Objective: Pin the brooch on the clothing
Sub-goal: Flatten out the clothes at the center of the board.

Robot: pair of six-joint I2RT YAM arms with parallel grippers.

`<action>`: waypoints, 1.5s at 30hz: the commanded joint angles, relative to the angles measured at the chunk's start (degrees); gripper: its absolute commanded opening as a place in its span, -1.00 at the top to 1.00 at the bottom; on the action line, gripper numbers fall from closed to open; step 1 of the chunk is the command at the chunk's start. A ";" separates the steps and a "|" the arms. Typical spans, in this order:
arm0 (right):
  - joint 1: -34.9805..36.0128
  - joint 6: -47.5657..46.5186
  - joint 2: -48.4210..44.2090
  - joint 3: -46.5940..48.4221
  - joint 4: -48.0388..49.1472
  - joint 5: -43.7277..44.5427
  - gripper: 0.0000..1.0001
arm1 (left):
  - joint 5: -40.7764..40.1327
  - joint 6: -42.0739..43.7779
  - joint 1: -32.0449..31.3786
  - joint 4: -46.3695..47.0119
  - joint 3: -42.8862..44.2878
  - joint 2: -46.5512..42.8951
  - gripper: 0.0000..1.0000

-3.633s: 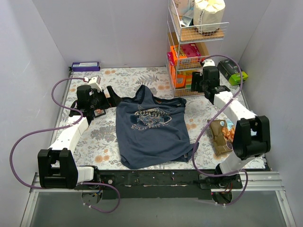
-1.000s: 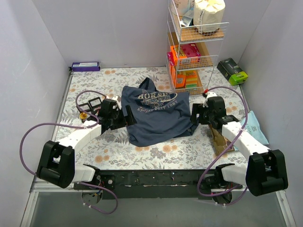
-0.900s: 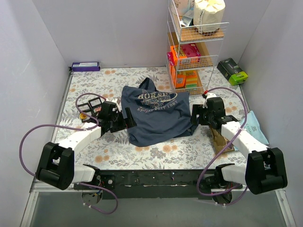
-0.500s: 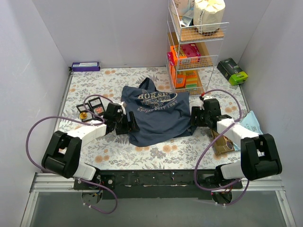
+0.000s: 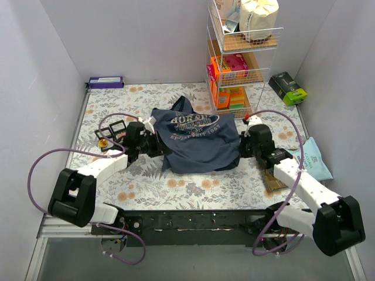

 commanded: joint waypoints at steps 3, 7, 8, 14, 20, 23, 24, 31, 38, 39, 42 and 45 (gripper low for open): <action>16.48 4.94 -4.20 -2.24 -8.23 13.22 0.97 | 11.14 -9.18 12.84 8.03 -2.58 -6.27 0.99; 28.88 12.93 -3.05 -4.18 -12.10 16.40 0.76 | 14.77 -11.14 20.58 10.23 -6.64 -4.51 0.46; 32.64 15.38 -3.05 -4.18 -12.72 16.75 0.36 | 15.13 -10.52 20.68 9.10 -6.12 -3.81 0.24; 33.83 16.82 -7.44 -1.29 -13.08 13.16 -0.55 | 10.06 -1.74 20.68 -1.41 -3.13 -4.59 -0.90; 25.24 14.19 -6.14 -0.40 -10.18 4.82 -0.62 | 3.10 6.26 20.68 -10.05 -1.45 -7.32 -0.96; 21.89 13.22 -4.47 -1.02 -8.33 3.22 -0.61 | 1.95 9.95 20.68 -14.01 -0.49 -5.40 -0.96; 21.26 12.95 -4.29 -1.11 -7.89 2.53 -0.61 | 1.43 10.83 20.68 -14.72 -0.14 -4.78 -0.96; 17.13 10.75 -1.04 -0.94 -1.65 0.23 -0.61 | 8.01 16.29 20.68 -15.70 0.66 -3.72 -0.96; 16.95 10.40 5.20 0.83 -2.87 2.69 -0.50 | 9.94 17.35 20.33 -15.17 3.29 2.25 -0.90; 16.95 10.57 5.30 0.74 -3.23 3.13 -0.50 | 10.03 17.52 19.72 -15.08 3.90 2.78 -0.86; 16.86 11.28 3.46 -0.84 -3.58 3.05 -0.37 | 10.03 17.96 18.14 -14.55 4.43 4.01 -0.67; 16.95 12.16 1.17 -2.16 -4.89 3.83 -0.14 | 10.29 18.31 17.00 -13.68 5.57 5.24 -0.27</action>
